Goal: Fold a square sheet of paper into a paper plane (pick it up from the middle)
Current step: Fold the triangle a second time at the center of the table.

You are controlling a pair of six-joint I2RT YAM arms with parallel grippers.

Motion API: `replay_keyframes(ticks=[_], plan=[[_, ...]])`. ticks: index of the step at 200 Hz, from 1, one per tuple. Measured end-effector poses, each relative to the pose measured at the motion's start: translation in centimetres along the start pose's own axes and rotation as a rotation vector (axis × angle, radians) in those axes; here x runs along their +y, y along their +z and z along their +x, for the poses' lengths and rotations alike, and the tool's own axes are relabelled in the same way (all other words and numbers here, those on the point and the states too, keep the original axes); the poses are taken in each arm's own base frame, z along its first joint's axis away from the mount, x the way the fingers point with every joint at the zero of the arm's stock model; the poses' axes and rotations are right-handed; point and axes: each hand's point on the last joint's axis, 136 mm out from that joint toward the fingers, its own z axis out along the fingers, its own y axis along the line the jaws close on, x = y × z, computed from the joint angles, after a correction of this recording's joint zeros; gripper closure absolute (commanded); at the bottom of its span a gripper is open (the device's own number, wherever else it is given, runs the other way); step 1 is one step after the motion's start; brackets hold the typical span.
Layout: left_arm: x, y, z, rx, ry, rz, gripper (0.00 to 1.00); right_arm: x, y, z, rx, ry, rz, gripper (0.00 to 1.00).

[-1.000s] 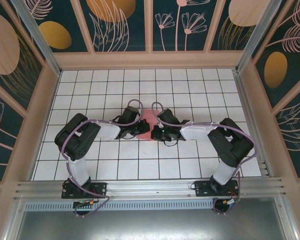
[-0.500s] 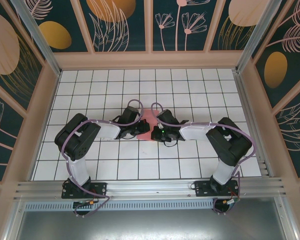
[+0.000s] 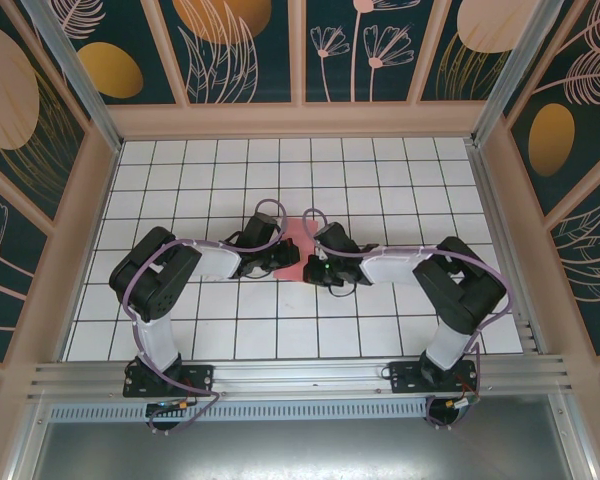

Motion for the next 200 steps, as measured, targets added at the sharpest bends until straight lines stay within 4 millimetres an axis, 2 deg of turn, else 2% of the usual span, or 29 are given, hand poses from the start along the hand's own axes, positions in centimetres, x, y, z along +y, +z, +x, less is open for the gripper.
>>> replay_keyframes(ticks=[29,46,114,200], plan=[[0.0,0.0,0.0,0.0,0.0,0.001,0.96,-0.6,-0.9,1.4,0.031,0.0,0.029,0.99],[0.0,0.0,0.0,0.0,0.0,0.001,0.95,-0.7,-1.3,1.5,0.031,-0.003,0.039,0.99],[-0.1,0.0,0.0,0.001,0.001,0.002,0.95,1.3,-1.2,-1.6,-0.051,-0.021,0.004,1.0],[-0.1,-0.1,0.0,-0.001,0.002,0.004,0.94,-0.2,0.1,-1.2,-0.022,-0.016,0.036,1.0]])
